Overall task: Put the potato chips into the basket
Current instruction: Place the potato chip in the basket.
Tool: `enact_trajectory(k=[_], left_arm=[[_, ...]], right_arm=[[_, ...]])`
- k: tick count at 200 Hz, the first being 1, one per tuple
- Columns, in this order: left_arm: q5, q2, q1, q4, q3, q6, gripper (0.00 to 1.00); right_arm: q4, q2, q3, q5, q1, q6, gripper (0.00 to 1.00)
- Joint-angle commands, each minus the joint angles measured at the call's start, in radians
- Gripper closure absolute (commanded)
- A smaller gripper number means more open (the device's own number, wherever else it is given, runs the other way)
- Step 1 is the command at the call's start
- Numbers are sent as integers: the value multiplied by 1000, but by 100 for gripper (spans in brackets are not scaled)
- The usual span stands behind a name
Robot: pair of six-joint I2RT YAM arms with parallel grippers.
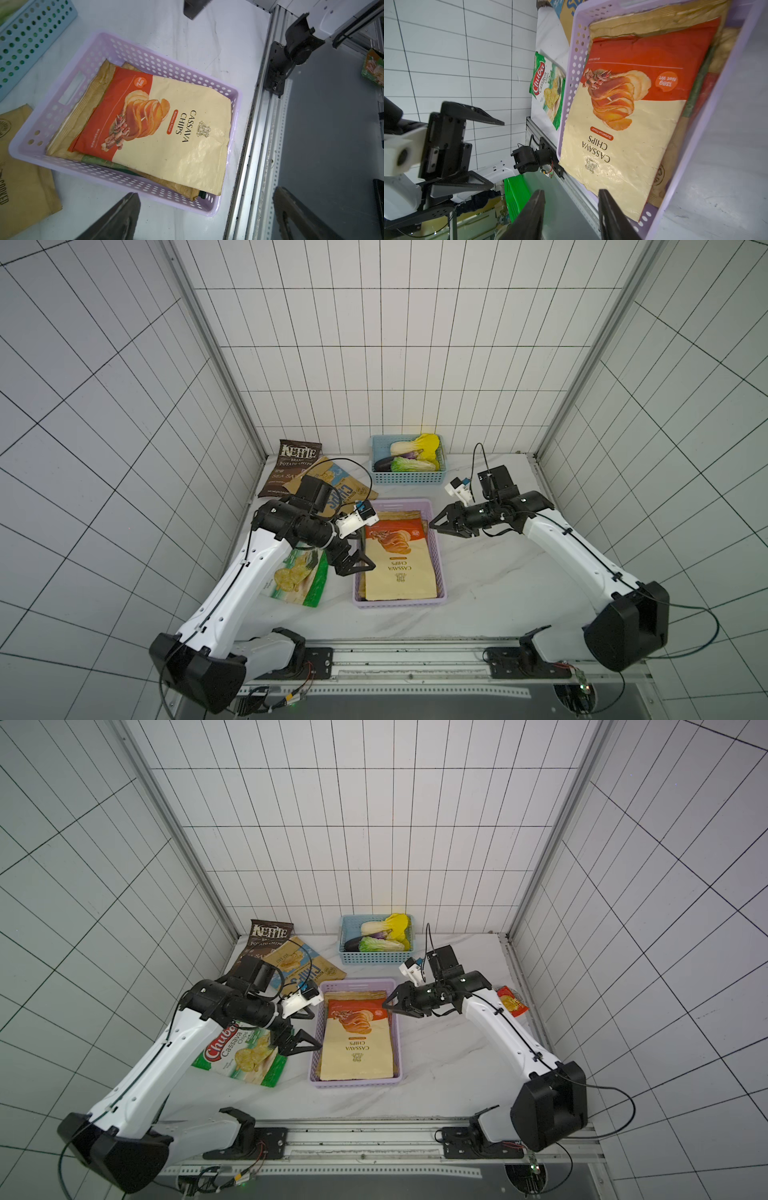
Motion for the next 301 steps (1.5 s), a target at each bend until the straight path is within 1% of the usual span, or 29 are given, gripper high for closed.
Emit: enact_trajectory(k=[1,10,20,46,61,77,94,115,140,167,176,194,211,228,240,256,273,287,301], left_arm=[[-70,2,45,227,-83,-198,2],[-108,12,66,295,-116,-262,2],[-121,30,97,339,-137,-314,2],[-80,90,206,384,-148,-416,2],[-66,108,253,395,-150,-442,2],[-100,101,279,398,-149,-448,2],[-122,80,304,393,-151,-438,2],[-162,67,325,383,-147,-435,2],[-258,84,328,384,-139,-436,2],[-324,131,328,413,-135,-399,2],[-365,154,328,415,-120,-396,2],[-454,210,329,399,-48,-423,2],[-492,267,331,399,17,-442,3],[-499,330,331,383,74,-457,8],[-483,365,331,358,94,-445,9],[-473,372,331,338,71,-388,11],[-457,331,331,317,-2,-277,11],[-417,284,326,268,-73,-149,12],[-456,241,303,237,-142,-107,13]], right_arm=[[-55,51,33,105,98,-58,55],[-53,73,39,131,142,-62,56],[-40,100,44,143,193,-66,57],[-5,186,50,138,288,-67,58],[52,238,34,127,316,-51,58],[84,293,19,123,326,-43,57],[88,336,11,124,328,-52,57],[64,354,13,140,328,-73,55],[-2,351,50,174,328,-108,53],[-63,295,113,222,313,-126,51],[-70,270,131,234,298,-123,51],[-70,215,151,259,257,-112,51],[-63,166,158,299,215,-99,51],[-30,132,143,334,180,-75,51],[-18,116,123,348,170,-70,51],[-18,107,104,359,167,-71,51],[-18,91,71,370,163,-71,51],[-18,76,43,383,157,-71,51],[-17,61,20,395,145,-73,51]])
